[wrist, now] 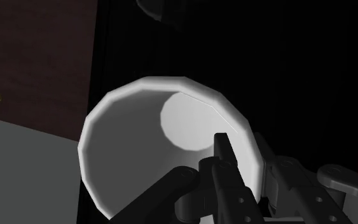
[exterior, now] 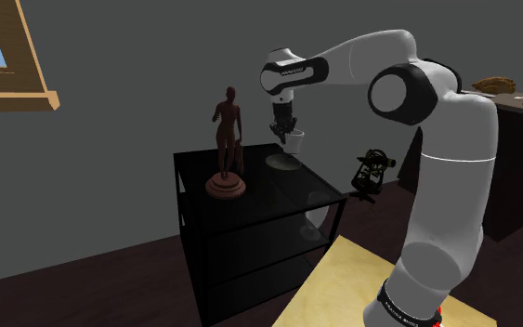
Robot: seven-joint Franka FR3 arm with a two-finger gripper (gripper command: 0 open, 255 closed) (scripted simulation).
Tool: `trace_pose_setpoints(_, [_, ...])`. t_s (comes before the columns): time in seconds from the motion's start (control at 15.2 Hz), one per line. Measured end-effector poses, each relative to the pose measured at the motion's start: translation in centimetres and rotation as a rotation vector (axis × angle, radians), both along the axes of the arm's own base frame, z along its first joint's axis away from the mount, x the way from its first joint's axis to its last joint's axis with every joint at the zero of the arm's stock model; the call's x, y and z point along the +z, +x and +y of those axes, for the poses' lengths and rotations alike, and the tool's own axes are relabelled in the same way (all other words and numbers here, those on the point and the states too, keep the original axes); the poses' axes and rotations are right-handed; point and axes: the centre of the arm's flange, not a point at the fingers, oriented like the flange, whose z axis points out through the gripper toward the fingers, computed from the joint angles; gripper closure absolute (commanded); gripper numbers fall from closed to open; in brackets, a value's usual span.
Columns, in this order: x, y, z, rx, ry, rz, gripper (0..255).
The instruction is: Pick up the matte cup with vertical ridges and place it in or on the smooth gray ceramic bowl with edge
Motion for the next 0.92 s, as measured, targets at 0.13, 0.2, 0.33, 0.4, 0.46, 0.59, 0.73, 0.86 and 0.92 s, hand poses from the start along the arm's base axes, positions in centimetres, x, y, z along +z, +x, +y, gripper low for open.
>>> trace_pose_setpoints(0.13, [0.3,1.8,-1.5,0.000,0.000,0.000,255])
trace_pose_setpoints(0.2, [0.4,2.9,-2.6,0.000,0.000,-0.001,255])
trace_pose_setpoints(0.33, [0.4,4.6,-4.6,-0.001,-0.001,0.000,255])
trace_pose_setpoints(0.4, [0.1,5.0,-4.9,0.000,0.000,0.000,255])
trace_pose_setpoints(0.46, [-0.2,5.2,-5.0,0.000,0.000,0.000,255])
trace_pose_setpoints(0.59, [-1.3,5.3,-5.2,0.001,0.000,0.000,255])
trace_pose_setpoints(0.73, [-2.3,5.2,-5.1,0.001,0.000,0.000,255])
trace_pose_setpoints(0.86, [-3.5,5.3,-5.2,0.001,0.000,0.000,255])
trace_pose_setpoints(0.92, [-4.1,5.3,-5.2,0.001,0.000,0.000,255])
